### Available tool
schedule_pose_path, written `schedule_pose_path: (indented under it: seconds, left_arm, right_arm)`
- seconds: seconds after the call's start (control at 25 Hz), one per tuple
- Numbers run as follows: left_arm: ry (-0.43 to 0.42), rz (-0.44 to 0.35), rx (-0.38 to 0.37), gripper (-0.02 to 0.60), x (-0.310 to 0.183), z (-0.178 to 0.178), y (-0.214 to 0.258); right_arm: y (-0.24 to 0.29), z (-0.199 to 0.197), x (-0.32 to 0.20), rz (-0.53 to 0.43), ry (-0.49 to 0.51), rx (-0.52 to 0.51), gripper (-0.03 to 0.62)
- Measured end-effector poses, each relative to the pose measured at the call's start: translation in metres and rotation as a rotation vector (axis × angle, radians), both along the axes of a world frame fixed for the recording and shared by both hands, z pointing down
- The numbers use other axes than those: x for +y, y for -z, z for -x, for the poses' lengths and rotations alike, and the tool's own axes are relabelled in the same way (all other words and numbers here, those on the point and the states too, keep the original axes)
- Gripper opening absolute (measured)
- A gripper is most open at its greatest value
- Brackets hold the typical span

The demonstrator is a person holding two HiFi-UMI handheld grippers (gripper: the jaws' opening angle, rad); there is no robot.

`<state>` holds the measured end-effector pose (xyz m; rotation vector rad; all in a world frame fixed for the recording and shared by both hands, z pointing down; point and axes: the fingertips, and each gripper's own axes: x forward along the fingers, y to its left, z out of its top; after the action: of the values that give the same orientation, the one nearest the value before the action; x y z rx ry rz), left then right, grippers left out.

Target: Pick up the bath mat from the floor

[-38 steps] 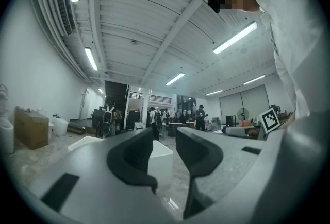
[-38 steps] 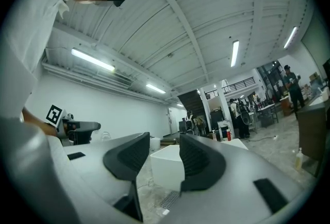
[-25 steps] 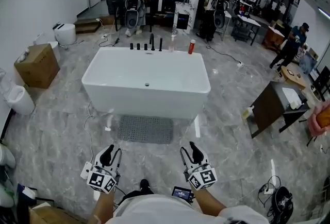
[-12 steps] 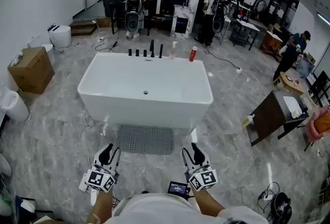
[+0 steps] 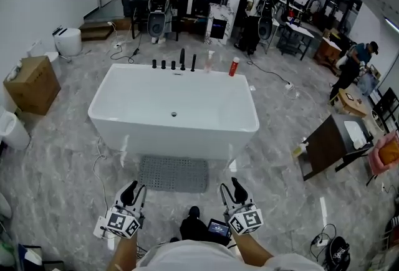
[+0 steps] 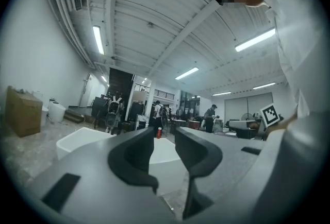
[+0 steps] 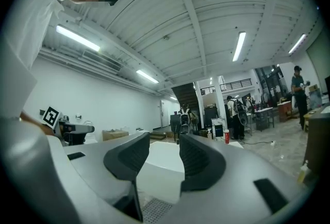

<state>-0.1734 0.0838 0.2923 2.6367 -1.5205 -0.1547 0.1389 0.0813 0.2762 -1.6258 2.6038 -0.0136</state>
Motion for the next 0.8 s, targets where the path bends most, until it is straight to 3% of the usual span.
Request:
schedule_pose_path:
  seconds: [0.48, 0.8]
  left_arm:
    - [0.056, -0.001, 0.028, 0.132, -0.121, -0.010, 0.018]
    - [0.102, 0.011, -0.007, 0.130, -0.184, -0.023, 0.019]
  right_arm:
    - [-0.001, -0.003, -0.132, -0.006, 0.077, -0.058, 0.198]
    - [-0.021, -0.019, -0.199, 0.029, 0.144, -0.063, 0.198]
